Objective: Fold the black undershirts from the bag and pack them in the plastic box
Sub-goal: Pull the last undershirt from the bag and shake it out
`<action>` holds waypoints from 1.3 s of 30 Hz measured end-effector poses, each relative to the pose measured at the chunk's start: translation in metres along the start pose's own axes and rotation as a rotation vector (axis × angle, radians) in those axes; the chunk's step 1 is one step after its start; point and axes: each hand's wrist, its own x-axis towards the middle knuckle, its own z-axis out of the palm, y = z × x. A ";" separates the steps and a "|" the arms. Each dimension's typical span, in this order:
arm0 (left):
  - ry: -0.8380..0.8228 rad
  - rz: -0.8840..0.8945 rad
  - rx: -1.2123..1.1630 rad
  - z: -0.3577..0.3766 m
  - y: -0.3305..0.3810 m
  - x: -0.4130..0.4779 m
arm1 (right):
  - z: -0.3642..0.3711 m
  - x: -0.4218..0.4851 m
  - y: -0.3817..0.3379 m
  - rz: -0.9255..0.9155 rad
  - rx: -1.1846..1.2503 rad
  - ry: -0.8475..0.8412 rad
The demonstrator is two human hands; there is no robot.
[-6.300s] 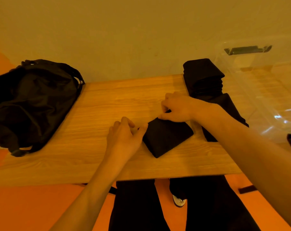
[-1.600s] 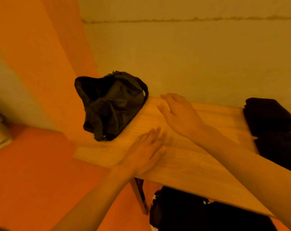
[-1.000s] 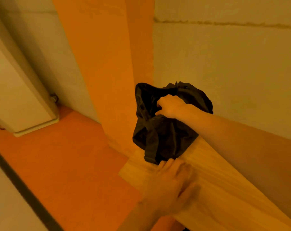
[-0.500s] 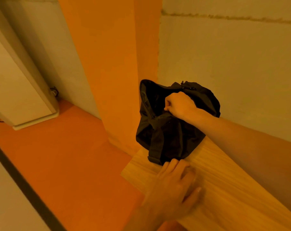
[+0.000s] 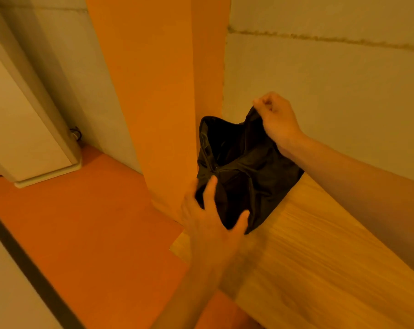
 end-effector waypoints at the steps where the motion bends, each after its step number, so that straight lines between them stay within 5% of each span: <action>1: -0.055 -0.076 0.007 0.002 -0.004 0.014 | -0.008 0.003 -0.007 0.031 0.098 0.034; 6: -0.260 -0.068 -0.069 0.011 -0.011 0.037 | -0.049 0.022 -0.045 -0.022 0.346 0.151; 16: -0.395 0.075 -0.102 0.018 0.001 0.022 | -0.142 0.024 -0.137 -0.317 0.645 0.263; 21: 0.076 0.120 0.042 0.013 0.044 0.021 | -0.194 0.006 -0.154 -0.338 0.891 0.321; 24: -0.088 0.211 -0.271 0.006 0.097 0.027 | -0.203 -0.023 -0.152 -0.239 0.979 0.290; 27: -0.403 -0.006 -0.665 0.008 0.138 0.035 | -0.196 -0.078 -0.136 -0.099 0.866 0.237; 30: -0.691 0.135 -0.517 0.020 0.156 0.028 | -0.187 -0.139 -0.097 0.081 0.494 0.204; 36: -0.544 0.049 -0.416 0.042 0.166 -0.015 | -0.208 -0.222 -0.021 0.337 0.132 0.150; 39: -0.691 0.116 -0.342 0.044 0.171 -0.025 | -0.231 -0.248 -0.011 0.357 0.067 0.106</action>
